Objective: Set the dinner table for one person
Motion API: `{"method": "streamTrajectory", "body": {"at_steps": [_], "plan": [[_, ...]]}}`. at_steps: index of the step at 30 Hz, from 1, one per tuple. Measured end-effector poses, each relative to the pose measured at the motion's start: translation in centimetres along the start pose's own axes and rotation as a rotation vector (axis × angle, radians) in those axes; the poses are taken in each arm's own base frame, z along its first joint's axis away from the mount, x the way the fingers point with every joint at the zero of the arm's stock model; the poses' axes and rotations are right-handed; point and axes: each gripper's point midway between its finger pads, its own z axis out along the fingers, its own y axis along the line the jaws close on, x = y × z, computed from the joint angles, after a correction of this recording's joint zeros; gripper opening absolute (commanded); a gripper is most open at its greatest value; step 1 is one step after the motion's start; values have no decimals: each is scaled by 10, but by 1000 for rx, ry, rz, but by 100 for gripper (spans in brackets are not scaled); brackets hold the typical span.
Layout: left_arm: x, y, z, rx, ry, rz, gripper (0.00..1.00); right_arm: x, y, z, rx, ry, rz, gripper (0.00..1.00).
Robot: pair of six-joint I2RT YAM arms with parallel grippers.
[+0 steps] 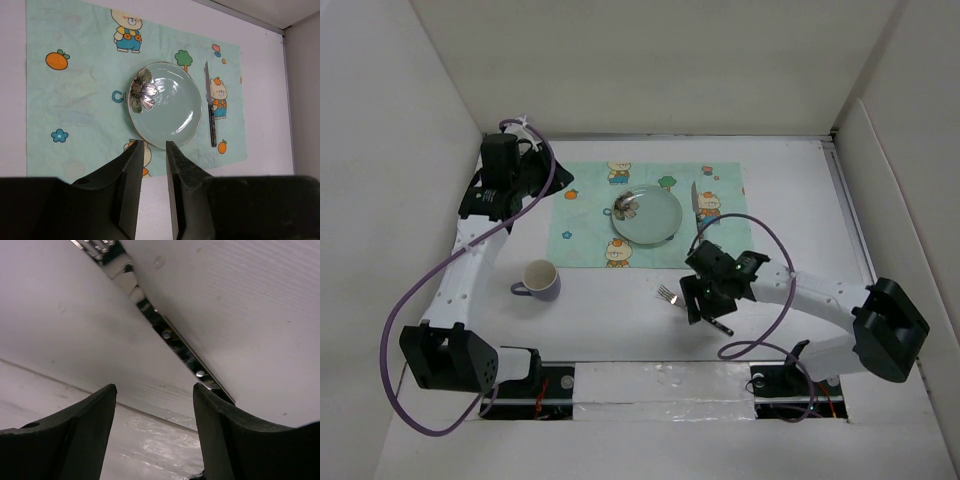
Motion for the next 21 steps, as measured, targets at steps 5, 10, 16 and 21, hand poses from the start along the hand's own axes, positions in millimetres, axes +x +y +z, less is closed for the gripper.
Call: {"method": "streamTrajectory", "body": {"at_steps": [5,10,16,21], "plan": [[-2,-1,0,3,-5,2,22,-6,-15,9,110,2,16,69],[-2,-1,0,3,-8,3,22,-3,-25,28,188,69,-11,67],[-3,-1,0,1,-10,2,22,0,-27,37,204,101,-42,37],[-3,-1,0,0,-12,3,22,2,2,40,158,89,-126,24]]}}
